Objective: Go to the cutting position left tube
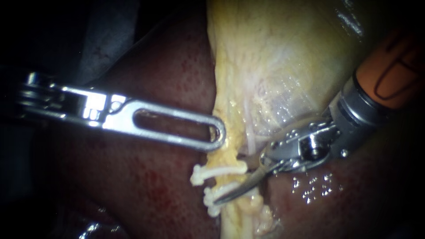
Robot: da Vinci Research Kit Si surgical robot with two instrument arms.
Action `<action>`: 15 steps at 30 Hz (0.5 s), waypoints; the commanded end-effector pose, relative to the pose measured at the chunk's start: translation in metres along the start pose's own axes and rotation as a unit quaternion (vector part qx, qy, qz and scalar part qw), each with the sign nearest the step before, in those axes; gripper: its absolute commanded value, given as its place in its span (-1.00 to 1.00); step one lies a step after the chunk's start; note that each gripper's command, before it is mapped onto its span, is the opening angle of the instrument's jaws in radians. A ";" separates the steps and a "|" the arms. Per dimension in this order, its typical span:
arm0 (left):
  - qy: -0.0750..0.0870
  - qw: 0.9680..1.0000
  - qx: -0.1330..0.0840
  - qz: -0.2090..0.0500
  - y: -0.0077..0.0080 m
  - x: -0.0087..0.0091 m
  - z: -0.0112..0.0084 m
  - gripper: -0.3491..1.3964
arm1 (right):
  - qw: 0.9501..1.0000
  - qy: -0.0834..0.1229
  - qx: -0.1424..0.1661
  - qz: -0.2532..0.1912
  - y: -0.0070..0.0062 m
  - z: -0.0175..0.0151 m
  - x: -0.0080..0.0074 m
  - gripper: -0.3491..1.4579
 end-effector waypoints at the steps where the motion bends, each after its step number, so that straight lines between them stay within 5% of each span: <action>1: 0.000 1.000 0.000 0.000 0.0000 0.0000 0.0000 -1.00 | 1.000 0.005 0.002 -0.001 0.0000 0.0000 0.0000 0.23; 15: 0.000 1.000 0.000 0.000 0.0000 0.0000 0.0001 -1.00 | 1.000 0.006 0.002 0.005 0.0000 0.0002 0.0001 0.16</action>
